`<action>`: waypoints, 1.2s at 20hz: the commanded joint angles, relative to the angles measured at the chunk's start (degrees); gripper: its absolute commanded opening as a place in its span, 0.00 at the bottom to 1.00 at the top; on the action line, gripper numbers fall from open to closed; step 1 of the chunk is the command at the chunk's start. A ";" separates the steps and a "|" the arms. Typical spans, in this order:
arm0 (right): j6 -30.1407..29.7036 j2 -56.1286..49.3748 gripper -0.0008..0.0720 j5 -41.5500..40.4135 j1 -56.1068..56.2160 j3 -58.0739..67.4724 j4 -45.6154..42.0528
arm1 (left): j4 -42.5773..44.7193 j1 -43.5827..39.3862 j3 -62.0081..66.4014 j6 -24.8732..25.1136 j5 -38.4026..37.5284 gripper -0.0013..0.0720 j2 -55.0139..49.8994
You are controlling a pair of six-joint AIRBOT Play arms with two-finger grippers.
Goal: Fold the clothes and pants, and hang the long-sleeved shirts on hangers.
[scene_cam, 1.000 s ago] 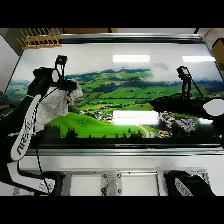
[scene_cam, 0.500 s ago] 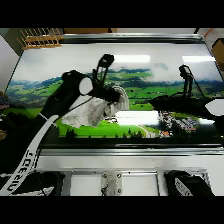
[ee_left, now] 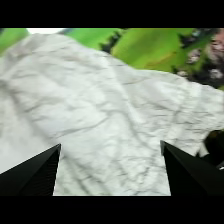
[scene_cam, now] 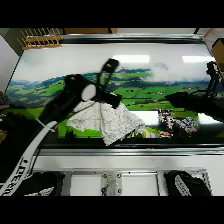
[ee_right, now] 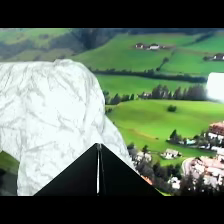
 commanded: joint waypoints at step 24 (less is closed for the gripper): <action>64.52 -22.21 0.97 -12.68 53.48 -7.80 -22.29 | -12.76 33.29 -32.00 24.24 11.56 0.03 -2.29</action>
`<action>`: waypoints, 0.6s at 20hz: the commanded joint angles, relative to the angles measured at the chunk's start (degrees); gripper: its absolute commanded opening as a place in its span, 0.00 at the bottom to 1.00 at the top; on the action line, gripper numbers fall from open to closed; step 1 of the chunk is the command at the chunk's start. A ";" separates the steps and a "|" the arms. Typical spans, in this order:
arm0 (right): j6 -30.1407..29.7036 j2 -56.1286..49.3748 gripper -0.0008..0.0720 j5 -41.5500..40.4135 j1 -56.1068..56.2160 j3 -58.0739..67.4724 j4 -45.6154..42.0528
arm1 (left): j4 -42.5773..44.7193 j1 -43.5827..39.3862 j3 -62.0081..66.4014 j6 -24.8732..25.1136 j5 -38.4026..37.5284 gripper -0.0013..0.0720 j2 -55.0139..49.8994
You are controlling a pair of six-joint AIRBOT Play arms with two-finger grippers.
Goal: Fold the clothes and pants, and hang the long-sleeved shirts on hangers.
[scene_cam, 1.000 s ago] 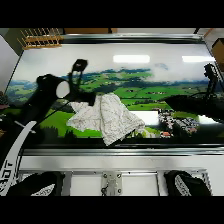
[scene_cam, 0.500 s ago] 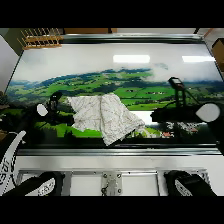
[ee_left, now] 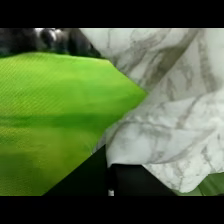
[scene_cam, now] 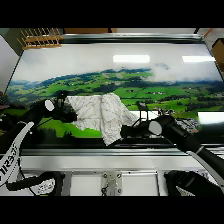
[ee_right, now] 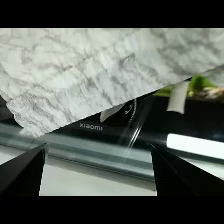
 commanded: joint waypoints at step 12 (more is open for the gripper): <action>15.15 -15.26 0.67 -26.05 10.93 -0.52 7.32 | -0.17 -0.20 1.29 0.15 -1.14 0.03 -0.46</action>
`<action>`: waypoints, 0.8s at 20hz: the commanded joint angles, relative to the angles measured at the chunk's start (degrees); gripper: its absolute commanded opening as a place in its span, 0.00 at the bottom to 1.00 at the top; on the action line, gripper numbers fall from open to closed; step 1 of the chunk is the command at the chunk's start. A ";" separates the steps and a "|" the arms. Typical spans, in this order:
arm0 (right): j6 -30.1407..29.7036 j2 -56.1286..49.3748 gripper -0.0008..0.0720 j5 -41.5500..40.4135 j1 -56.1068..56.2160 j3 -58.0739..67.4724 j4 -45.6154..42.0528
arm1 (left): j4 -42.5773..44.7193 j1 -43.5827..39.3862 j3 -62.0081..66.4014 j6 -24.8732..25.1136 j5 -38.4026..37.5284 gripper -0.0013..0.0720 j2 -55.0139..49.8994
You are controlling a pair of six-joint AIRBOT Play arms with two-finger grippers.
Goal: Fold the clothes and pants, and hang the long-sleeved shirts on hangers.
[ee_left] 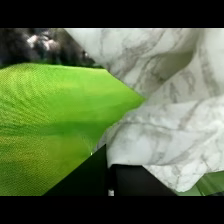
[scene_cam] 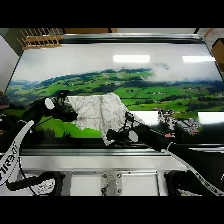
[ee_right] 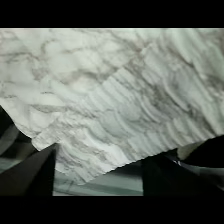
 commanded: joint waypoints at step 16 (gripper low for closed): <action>-27.71 26.91 0.04 24.63 -22.12 23.91 -8.37 | 0.02 3.67 26.69 -0.81 -8.90 0.03 29.35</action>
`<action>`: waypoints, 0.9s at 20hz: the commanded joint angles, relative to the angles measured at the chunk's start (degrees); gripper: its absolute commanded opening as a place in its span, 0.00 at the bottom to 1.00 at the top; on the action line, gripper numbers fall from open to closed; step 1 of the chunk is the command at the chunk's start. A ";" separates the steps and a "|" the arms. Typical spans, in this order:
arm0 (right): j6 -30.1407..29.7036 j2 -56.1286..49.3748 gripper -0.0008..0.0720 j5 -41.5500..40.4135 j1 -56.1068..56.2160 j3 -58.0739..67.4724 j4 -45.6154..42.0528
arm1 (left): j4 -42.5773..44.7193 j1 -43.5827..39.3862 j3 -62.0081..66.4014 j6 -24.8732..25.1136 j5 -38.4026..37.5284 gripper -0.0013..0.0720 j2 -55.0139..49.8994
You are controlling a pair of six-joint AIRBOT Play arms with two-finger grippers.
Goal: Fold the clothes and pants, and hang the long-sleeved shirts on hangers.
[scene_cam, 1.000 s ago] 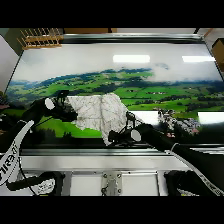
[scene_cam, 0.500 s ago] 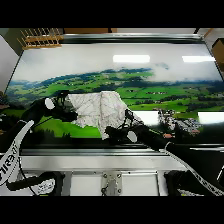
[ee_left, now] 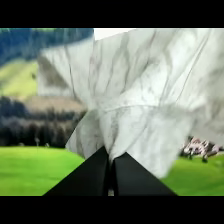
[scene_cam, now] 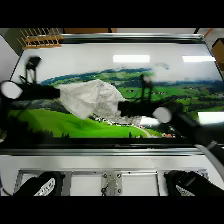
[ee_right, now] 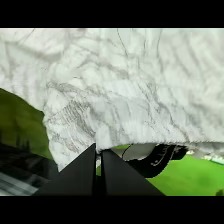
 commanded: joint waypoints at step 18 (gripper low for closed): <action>11.96 31.08 0.04 17.11 -10.60 17.14 4.57 | 0.17 -15.15 41.31 -11.98 -2.05 0.03 12.15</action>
